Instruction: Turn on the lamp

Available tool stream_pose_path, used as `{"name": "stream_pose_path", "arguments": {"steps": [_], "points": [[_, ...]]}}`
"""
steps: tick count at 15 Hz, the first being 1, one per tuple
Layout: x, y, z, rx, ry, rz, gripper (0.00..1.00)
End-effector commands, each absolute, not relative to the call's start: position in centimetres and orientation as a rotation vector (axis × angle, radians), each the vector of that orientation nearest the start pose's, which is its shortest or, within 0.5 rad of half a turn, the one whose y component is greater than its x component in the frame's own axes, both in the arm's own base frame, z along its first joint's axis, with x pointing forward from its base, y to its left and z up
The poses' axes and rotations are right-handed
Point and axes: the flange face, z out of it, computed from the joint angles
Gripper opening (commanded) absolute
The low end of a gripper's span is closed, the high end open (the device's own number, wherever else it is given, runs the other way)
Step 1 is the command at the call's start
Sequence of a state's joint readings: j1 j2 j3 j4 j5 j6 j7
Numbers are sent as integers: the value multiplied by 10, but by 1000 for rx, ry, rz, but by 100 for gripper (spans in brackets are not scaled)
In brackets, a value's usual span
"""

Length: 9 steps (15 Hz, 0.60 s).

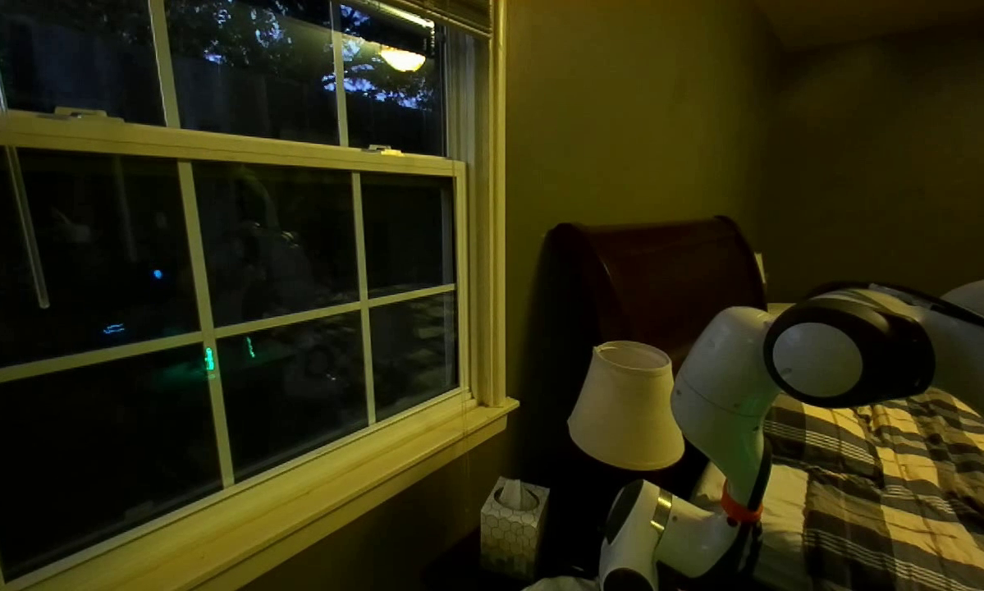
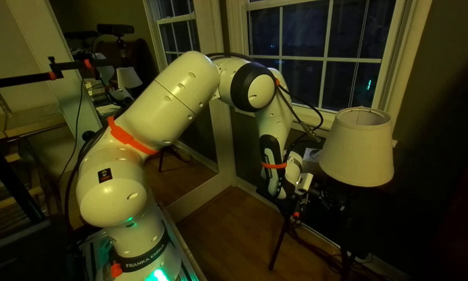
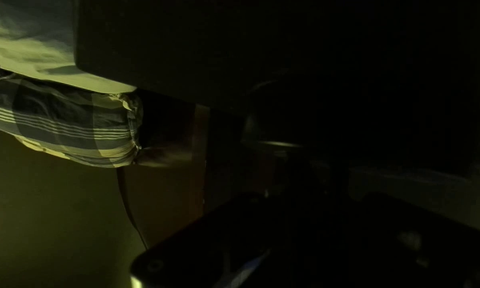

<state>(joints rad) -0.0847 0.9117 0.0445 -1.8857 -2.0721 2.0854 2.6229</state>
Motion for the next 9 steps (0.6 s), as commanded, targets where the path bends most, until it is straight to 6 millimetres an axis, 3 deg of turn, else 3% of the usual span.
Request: {"name": "stream_pose_path", "arguments": {"steps": [1,9], "points": [[563,-63,-5,2010,-817,1253,0],[558,-59,-18,2034,-707,1240,0]]}}
